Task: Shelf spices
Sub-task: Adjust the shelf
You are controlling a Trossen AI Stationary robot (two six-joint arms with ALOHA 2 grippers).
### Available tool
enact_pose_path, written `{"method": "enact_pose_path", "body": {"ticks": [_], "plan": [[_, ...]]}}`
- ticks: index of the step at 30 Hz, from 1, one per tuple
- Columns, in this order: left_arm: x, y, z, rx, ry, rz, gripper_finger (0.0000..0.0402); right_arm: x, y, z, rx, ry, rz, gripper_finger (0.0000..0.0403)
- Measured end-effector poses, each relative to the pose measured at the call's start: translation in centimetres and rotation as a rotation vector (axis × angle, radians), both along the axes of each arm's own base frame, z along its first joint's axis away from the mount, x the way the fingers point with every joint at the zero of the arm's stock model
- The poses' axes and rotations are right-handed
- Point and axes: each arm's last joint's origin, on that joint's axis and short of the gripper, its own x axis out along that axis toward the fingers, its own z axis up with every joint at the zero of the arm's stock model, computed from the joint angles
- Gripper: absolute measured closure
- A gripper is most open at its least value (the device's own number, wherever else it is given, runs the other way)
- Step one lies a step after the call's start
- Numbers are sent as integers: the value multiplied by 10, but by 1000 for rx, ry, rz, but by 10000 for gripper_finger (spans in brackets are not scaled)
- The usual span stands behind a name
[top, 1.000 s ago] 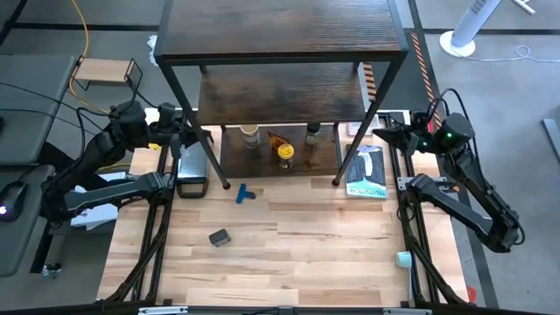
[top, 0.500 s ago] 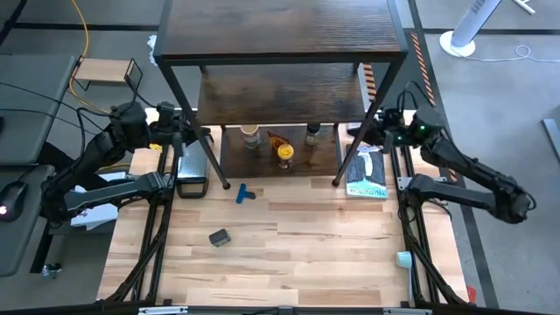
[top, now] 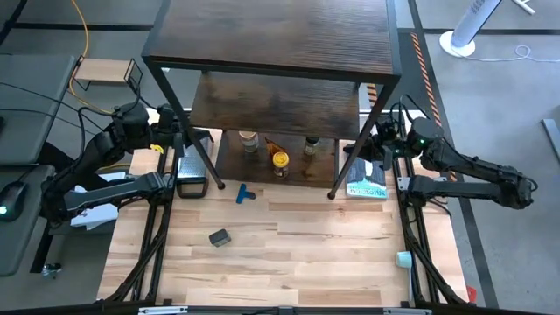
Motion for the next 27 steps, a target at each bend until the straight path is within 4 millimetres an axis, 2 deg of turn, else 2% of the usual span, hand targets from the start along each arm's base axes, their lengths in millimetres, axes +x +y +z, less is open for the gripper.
{"method": "enact_pose_path", "body": {"ticks": [4,14,21,27], "plan": [[0,-3,-6,-96,36,-5,401,2,4,-1,-11,7,-12,403],[1,-15,-5,-172,20,-104,401,2,4,-2,-27,15,-20,403],[1,-20,-5,-165,20,-130,401,2,3,-2,-27,16,-25,403],[-3,-17,-5,-78,33,12,401,0,3,-3,-53,32,-70,403]]}}
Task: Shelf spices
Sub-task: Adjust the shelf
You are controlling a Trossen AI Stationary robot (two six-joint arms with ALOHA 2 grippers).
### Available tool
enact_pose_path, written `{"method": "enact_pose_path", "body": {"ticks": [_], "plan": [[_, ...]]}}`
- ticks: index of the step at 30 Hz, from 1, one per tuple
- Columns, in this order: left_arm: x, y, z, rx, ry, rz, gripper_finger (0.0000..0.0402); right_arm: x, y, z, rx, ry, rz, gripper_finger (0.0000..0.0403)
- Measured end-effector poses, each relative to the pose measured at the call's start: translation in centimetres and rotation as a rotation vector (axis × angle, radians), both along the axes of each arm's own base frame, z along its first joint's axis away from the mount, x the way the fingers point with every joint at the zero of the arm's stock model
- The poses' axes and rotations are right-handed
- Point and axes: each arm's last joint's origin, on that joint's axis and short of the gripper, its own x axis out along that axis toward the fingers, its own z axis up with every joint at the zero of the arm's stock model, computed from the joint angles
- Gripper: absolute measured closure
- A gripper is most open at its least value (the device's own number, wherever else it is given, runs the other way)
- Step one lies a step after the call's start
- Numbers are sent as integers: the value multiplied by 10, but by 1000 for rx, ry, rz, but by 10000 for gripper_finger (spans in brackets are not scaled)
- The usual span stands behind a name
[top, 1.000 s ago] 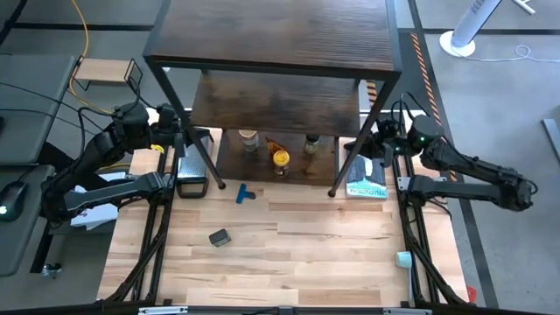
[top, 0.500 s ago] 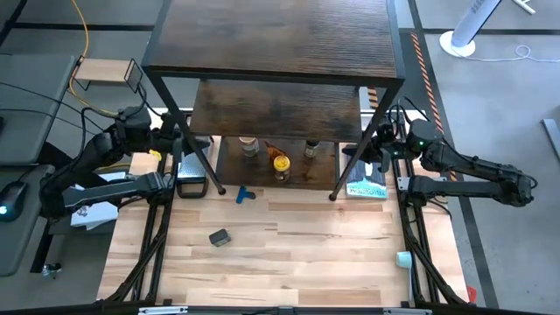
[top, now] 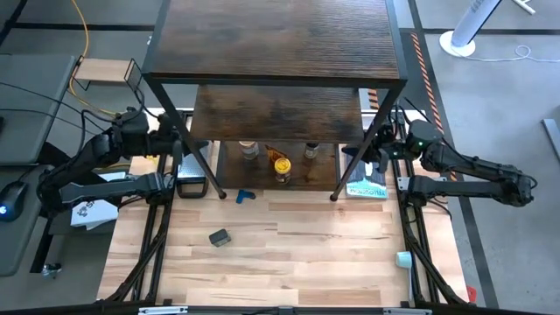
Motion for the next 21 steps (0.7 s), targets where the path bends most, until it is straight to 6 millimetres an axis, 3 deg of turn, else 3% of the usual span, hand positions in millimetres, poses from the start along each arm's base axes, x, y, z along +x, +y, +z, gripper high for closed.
{"method": "enact_pose_path", "body": {"ticks": [4,9,12,16,21], "plan": [[-12,-4,-8,-67,63,71,401,-8,1,0,-1,20,-63,403],[-44,-18,-29,-335,205,134,401,-27,6,-1,10,54,-93,403],[-56,-27,-33,-507,198,74,401,-38,9,-2,12,62,-133,403],[-58,-30,-30,-641,133,50,401,-52,11,-3,10,71,-195,403],[-44,-26,-26,-715,115,48,401,-62,13,-2,-3,62,-246,403]]}}
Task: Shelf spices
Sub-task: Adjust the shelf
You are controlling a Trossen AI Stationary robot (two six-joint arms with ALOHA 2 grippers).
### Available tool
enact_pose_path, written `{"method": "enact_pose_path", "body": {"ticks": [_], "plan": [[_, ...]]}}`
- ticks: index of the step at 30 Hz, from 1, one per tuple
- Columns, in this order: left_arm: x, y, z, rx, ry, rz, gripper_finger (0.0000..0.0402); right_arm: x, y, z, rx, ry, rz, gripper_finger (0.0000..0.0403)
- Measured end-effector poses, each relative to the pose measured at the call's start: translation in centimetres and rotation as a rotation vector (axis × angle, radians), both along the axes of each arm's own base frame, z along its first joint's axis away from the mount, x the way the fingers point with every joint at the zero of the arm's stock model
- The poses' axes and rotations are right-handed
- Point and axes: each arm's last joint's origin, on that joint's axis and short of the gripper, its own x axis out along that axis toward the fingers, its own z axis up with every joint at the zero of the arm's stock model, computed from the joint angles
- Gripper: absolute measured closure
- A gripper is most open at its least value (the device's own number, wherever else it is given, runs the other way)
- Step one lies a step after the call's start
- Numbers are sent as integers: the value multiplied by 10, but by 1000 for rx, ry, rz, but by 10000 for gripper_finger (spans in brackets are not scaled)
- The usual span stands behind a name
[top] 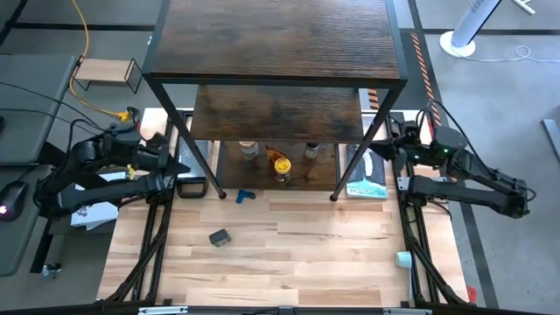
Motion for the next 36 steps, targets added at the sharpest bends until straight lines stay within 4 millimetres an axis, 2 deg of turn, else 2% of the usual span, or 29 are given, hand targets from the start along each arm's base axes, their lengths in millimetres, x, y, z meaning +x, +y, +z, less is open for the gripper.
{"method": "enact_pose_path", "body": {"ticks": [6,11,14,18,21,26,29,36], "plan": [[19,-5,-2,-107,58,-146,401,-3,0,1,-15,-10,-29,403],[29,-17,10,-134,-52,-160,401,-3,0,-1,-8,14,-36,403],[40,-30,10,-131,-28,-176,401,-3,0,-3,-4,29,-46,403],[58,-60,5,-98,22,-201,401,-3,-1,-4,-20,44,-50,403],[61,-78,-1,-46,21,-83,401,-3,-1,-4,-27,46,-72,403],[59,-89,-11,61,-59,233,401,-3,-2,-4,-32,48,-93,403],[65,-91,-16,120,-115,387,401,-3,-2,-4,-37,49,-93,403],[79,-82,-21,212,-105,526,401,-3,-2,-4,-36,49,-102,403]]}}
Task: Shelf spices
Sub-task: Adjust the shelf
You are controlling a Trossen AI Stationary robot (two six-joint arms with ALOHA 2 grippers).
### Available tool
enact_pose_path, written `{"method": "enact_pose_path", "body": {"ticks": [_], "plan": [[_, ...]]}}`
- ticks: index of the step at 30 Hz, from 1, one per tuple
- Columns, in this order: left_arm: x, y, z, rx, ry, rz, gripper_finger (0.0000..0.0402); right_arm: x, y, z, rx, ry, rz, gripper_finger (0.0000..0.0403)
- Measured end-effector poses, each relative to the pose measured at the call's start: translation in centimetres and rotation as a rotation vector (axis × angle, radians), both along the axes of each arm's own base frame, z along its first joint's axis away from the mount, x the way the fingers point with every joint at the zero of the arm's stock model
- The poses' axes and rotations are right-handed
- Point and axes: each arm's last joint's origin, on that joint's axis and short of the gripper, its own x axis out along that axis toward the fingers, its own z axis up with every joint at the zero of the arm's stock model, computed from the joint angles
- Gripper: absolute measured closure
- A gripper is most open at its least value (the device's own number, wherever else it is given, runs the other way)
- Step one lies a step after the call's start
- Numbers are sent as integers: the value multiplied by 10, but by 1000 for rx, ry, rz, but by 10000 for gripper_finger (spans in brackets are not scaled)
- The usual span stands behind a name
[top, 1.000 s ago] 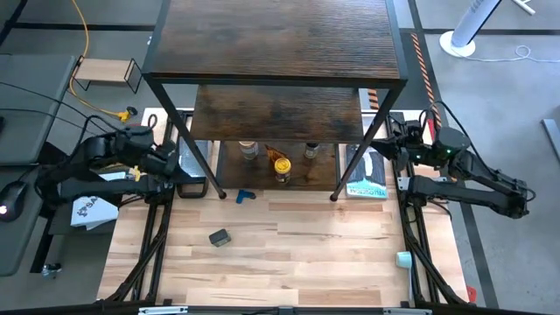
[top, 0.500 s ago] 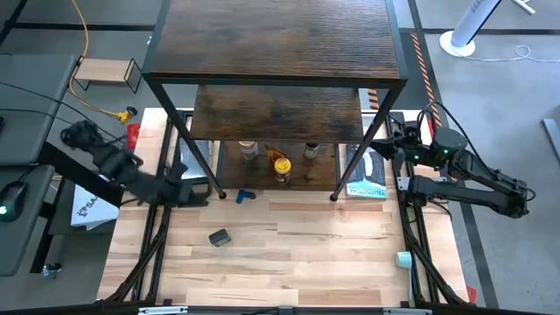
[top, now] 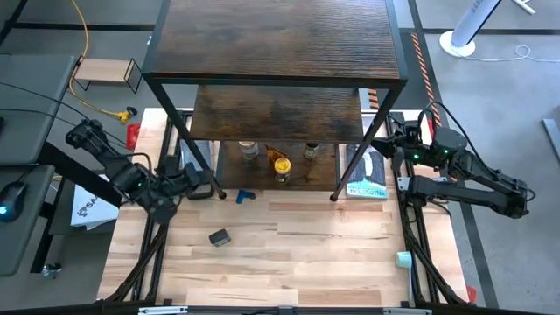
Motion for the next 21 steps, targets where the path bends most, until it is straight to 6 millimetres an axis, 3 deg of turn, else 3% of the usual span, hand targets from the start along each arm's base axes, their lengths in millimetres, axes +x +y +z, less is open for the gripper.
{"method": "enact_pose_path", "body": {"ticks": [13,21], "plan": [[-27,48,3,140,135,188,402,0,3,0,22,-8,97,403],[-34,61,9,204,155,254,402,0,3,0,22,-8,97,403]]}}
